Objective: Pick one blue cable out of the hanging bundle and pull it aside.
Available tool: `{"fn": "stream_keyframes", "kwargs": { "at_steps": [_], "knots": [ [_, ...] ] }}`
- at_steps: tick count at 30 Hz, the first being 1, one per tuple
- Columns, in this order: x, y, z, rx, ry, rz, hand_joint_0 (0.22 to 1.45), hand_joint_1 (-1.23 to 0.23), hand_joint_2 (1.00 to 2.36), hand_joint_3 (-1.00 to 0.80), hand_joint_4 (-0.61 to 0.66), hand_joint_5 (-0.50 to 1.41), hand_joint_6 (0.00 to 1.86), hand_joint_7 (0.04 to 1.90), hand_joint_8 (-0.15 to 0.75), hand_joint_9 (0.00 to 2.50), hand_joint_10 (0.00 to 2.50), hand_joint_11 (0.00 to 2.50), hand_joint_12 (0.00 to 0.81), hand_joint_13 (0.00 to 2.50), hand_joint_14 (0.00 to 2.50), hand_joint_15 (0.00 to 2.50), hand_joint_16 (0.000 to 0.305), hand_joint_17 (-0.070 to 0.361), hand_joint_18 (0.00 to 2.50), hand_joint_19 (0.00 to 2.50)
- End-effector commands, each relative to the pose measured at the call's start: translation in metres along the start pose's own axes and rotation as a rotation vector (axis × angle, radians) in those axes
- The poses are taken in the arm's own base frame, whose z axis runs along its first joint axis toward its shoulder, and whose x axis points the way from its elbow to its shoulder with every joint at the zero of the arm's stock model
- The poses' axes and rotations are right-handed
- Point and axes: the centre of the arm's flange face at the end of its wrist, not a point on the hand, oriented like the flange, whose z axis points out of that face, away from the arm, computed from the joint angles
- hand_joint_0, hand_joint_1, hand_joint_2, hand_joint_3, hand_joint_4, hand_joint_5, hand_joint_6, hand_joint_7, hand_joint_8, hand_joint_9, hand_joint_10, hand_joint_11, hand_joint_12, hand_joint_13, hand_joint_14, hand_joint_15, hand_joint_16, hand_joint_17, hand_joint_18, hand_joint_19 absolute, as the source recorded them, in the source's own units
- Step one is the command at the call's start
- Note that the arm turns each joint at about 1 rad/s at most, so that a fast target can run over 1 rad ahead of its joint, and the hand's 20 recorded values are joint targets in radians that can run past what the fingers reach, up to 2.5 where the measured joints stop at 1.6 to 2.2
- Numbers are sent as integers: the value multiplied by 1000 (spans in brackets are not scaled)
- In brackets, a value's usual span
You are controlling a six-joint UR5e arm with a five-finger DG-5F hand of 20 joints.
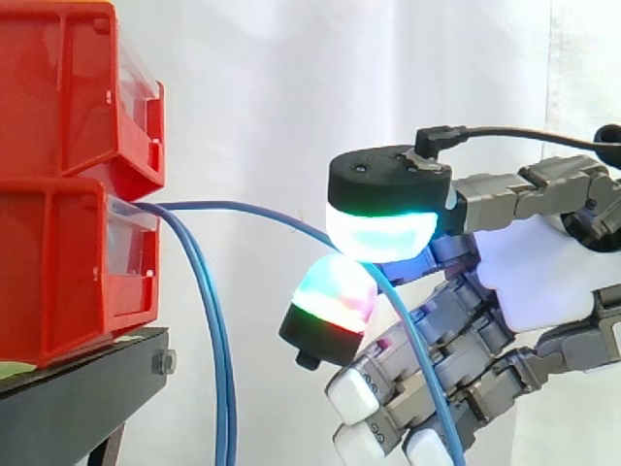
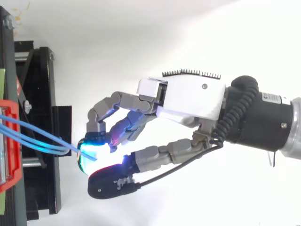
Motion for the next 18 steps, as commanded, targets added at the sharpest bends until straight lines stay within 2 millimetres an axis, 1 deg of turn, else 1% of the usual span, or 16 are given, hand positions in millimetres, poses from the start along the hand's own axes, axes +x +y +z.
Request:
{"fn": "stream_keyframes", "kwargs": {
  "at_steps": [1, 7, 9, 10, 13, 14, 15, 17, 18],
  "knots": [
    [1, 0, 0, 0, 2, 8, 605, -830, 1029, -29, 60, -83, 929, 1086, 268, 789, 13, 339, 372, 687, 15, 397, 50, 113, 627, 506],
    [2, 0, 0, 0, 3, 3, 598, -815, 1028, -38, 71, -85, 930, 1086, 274, 787, 13, 351, 375, 679, 17, 391, 51, 114, 621, 507],
    [2, -8, -1, 12, 4, 1, 599, -811, 1028, -46, 75, -86, 930, 1089, 274, 787, 13, 347, 373, 680, 15, 398, 51, 114, 618, 507],
    [1, -17, -2, 26, 4, -3, 600, -811, 1027, -48, 79, -86, 930, 1086, 274, 786, 13, 347, 373, 679, 17, 400, 51, 114, 618, 506],
    [1, -33, -3, 25, 2, 6, 603, -805, 1027, -60, 85, -88, 932, 1076, 276, 786, 15, 353, 375, 678, 15, 399, 51, 114, 616, 506],
    [-1, -46, -2, 9, -13, 31, 604, -804, 1027, -67, 90, -88, 932, 1074, 277, 787, 13, 355, 376, 677, 15, 400, 51, 114, 616, 507],
    [-5, -52, 0, -16, -36, 62, 602, -802, 1027, -60, 92, -89, 932, 1080, 276, 787, 13, 358, 376, 678, 15, 394, 51, 114, 616, 507],
    [-8, -54, 3, -56, -67, 105, 603, -802, 1027, -67, 95, -90, 932, 1074, 276, 787, 13, 363, 375, 676, 17, 400, 51, 114, 613, 507],
    [-9, -52, 5, -84, -87, 128, 602, -801, 1027, -65, 95, -90, 932, 1074, 277, 788, 13, 354, 376, 676, 15, 399, 51, 114, 613, 515]
  ]
}}
